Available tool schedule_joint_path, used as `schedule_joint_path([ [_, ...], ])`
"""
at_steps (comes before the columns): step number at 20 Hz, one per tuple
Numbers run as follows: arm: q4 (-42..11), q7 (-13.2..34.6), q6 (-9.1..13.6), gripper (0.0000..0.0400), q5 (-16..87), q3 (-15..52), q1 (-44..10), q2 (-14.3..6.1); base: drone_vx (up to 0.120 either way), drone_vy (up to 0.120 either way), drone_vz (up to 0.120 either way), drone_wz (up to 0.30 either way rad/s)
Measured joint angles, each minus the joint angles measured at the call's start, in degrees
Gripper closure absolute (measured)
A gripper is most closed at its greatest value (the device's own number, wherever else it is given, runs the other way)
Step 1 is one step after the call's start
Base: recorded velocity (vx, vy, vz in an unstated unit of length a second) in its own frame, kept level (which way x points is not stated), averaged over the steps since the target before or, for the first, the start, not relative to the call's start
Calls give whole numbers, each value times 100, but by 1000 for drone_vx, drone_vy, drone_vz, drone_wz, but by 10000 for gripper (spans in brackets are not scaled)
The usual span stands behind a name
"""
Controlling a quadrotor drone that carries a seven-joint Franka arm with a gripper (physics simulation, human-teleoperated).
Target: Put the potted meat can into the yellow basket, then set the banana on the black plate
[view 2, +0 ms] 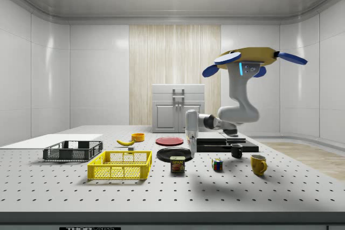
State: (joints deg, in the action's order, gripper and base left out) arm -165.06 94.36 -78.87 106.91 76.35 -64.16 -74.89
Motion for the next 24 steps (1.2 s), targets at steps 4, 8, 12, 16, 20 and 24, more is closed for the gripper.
schedule_joint_path([
  [4,5,20,-77,0,-39,19,-22,-83,120,0,0,0],
  [8,9,39,-152,0,-75,36,-43,-163,120,-40,0,0],
  [12,14,57,-223,0,-110,53,-63,-240,120,0,0,0],
  [16,18,74,-291,0,-143,68,-82,-313,60,0,0,0],
  [20,45,69,-427,0,-20,-83,-89,-406,0,0,0,0],
  [24,93,56,-586,0,183,-315,-100,-495,0,0,0,0],
])
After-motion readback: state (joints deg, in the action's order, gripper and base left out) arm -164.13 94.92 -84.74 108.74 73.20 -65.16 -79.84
